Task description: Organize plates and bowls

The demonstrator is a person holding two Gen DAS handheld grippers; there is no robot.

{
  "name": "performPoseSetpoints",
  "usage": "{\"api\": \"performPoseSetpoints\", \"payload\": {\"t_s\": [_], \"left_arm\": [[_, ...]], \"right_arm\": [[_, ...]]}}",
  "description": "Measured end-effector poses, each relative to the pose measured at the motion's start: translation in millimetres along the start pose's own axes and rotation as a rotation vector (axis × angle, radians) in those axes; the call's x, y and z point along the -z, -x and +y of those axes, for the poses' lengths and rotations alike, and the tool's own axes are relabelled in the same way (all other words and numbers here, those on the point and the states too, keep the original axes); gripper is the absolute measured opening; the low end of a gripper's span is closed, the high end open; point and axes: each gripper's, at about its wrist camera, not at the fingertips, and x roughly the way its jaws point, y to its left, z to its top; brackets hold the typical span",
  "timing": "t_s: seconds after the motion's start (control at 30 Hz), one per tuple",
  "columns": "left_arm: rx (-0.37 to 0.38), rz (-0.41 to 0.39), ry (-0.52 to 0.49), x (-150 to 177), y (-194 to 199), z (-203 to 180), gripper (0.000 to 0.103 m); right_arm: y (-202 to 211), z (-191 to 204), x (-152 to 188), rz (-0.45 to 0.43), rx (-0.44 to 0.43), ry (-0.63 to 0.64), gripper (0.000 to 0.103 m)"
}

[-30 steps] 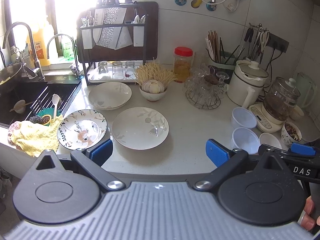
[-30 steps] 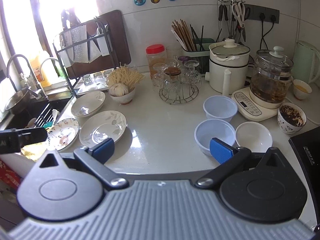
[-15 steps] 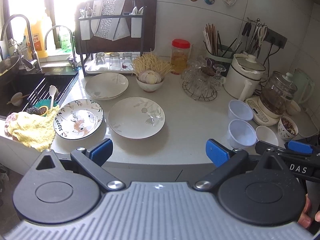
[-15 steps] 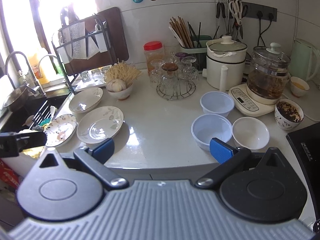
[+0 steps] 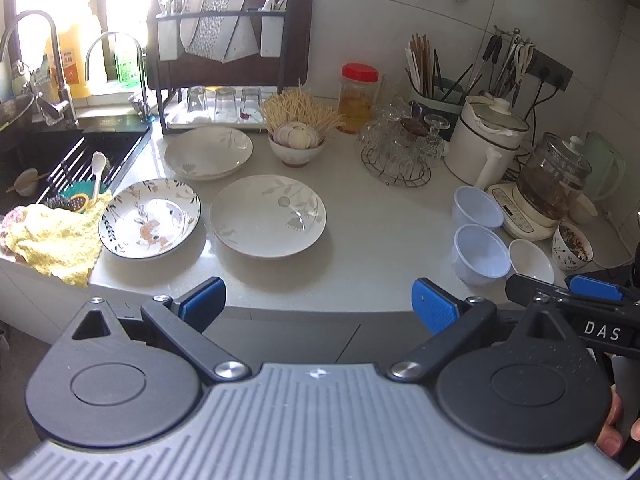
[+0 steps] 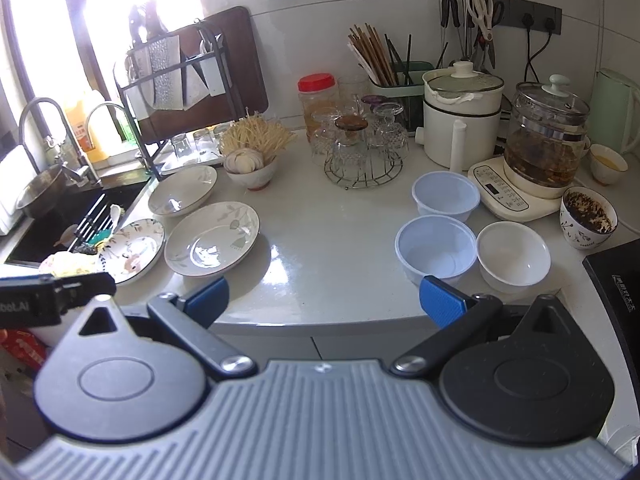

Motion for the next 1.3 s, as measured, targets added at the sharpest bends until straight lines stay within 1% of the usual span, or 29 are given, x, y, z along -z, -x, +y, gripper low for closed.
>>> {"api": "performPoseSetpoints", "payload": {"t_s": [0.17,0.3,0.43,0.57,0.83,1.2,1.3], "left_arm": [[0.003,-0.001,-0.005,3.6,-3.3,1.3,0.101],[0.046,-0.002,0.008,3.2,-8.0,3.4,0.101],[0.053,-0.006,0.023,1.3,-9.7,5.4,0.101],[0.050,-0.006,0.007,0.7,-9.9,4.7,0.101],[0.039,0.005,-0.009,1.2,-11.7,3.8,0.101],[0.066,0.018,0.000,0.1,-16.2,10.5,0.101],[0.088,0.027,-0.001,-4.7,-22.0,15.7,0.101]], "right_arm": [[-0.9,3.5,2.8,-0.018,-0.002,0.015,0.103],[1.5,2.1,1.7,-0.037,0.016,-0.003,0.103],[5.3,1.3,0.5,-0.067,0.028,-0.003,0.103],[5.2,-2.1,2.7,-0.070,0.011,-0.040,0.103],[3.9,2.7,10.7,-0.065,0.001,-0.036,0.103],[3.2,4.6,12.4,-0.064,-0.007,-0.033,0.103],[-0.1,8.8,10.0,-0.066,-0.002,-0.045,0.103]]}}
